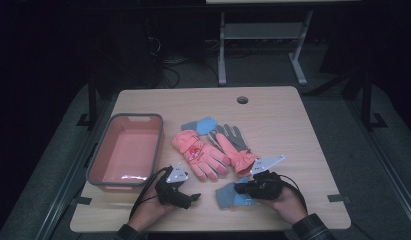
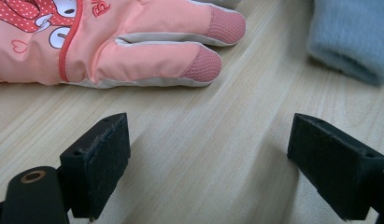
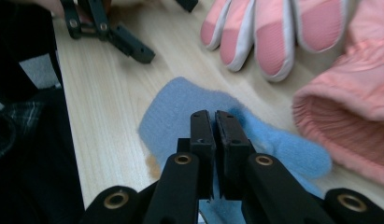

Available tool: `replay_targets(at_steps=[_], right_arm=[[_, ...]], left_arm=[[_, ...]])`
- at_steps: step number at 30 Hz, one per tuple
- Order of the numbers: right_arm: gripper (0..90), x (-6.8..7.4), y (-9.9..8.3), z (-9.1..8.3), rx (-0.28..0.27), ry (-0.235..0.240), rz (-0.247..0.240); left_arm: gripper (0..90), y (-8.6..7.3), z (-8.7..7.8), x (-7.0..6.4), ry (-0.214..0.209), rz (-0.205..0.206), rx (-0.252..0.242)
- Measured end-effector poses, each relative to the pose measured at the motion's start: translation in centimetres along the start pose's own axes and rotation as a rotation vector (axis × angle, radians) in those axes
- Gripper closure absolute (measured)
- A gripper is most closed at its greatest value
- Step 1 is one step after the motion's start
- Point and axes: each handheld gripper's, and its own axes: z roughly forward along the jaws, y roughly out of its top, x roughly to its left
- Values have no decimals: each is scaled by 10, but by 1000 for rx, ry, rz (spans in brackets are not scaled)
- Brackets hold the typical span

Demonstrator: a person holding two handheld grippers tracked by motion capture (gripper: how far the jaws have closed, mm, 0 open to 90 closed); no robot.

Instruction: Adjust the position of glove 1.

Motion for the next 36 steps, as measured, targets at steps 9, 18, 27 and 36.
replay_targets(at_steps=[9, 18, 27, 36], right_arm=[[610, 1, 0, -1, -13, -14, -12], [891, -18, -21, -20, 36, -121, 50], [897, -22, -20, -1, 90, -129, 23], [827, -25, -12, 6, 40, -111, 17]], left_arm=[[124, 0, 0, 0, 0, -2, 0], [124, 0, 0, 0, 0, 2, 2], [124, 0, 0, 0, -1, 3, 5], [124, 0, -1, 0, -1, 2, 8]])
